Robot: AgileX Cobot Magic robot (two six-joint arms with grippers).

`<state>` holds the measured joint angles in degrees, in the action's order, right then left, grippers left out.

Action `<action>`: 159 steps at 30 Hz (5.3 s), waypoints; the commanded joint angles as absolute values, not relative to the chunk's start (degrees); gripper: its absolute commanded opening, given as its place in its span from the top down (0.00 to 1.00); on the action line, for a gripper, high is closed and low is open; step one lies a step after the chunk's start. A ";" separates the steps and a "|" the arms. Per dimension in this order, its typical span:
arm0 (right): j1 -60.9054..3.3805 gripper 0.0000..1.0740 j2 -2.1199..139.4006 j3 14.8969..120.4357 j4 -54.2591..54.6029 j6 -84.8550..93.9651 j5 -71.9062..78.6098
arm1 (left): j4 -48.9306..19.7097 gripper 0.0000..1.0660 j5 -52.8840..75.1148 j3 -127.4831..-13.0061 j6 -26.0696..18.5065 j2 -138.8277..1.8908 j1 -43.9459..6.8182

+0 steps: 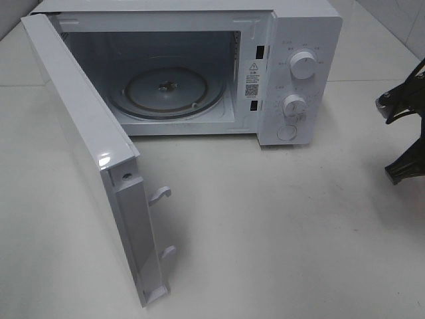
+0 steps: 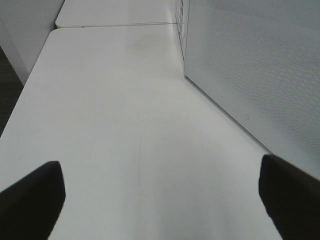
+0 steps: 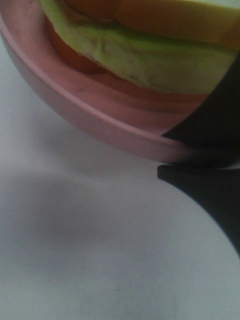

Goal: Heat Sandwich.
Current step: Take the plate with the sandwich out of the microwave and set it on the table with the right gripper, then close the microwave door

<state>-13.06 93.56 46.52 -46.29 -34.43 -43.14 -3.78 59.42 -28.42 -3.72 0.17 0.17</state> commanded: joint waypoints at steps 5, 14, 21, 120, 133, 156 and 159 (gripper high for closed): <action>-12.66 1.00 97.98 46.98 -52.25 -40.28 -42.17 | -3.67 0.06 58.96 -28.25 -3.78 1.72 0.46; -12.66 1.00 100.84 43.95 -55.18 -46.12 -37.93 | -3.67 0.06 58.96 -28.25 -3.78 1.72 0.46; -12.66 1.00 104.16 42.69 -55.58 -47.33 -37.24 | -3.67 0.06 58.96 -28.25 -3.78 1.72 0.46; -12.83 0.29 28.02 41.31 -7.16 -5.96 -59.99 | -3.67 0.06 58.96 -28.25 -3.78 1.72 0.46; -12.72 0.29 12.43 32.37 -7.22 -7.91 -56.55 | -3.67 0.06 58.96 -28.25 -3.78 1.72 0.46; -7.39 0.29 -1.83 29.16 -6.65 -10.26 -59.76 | -3.67 0.06 58.96 -28.25 -3.78 1.72 0.46; -7.45 0.29 -1.83 29.16 -6.65 -10.14 -59.76 | -3.67 0.06 58.96 -28.25 -3.78 1.72 0.46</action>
<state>-7.85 -0.23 29.22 -6.47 -10.37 -59.70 -3.78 59.42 -28.42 -3.72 0.17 0.17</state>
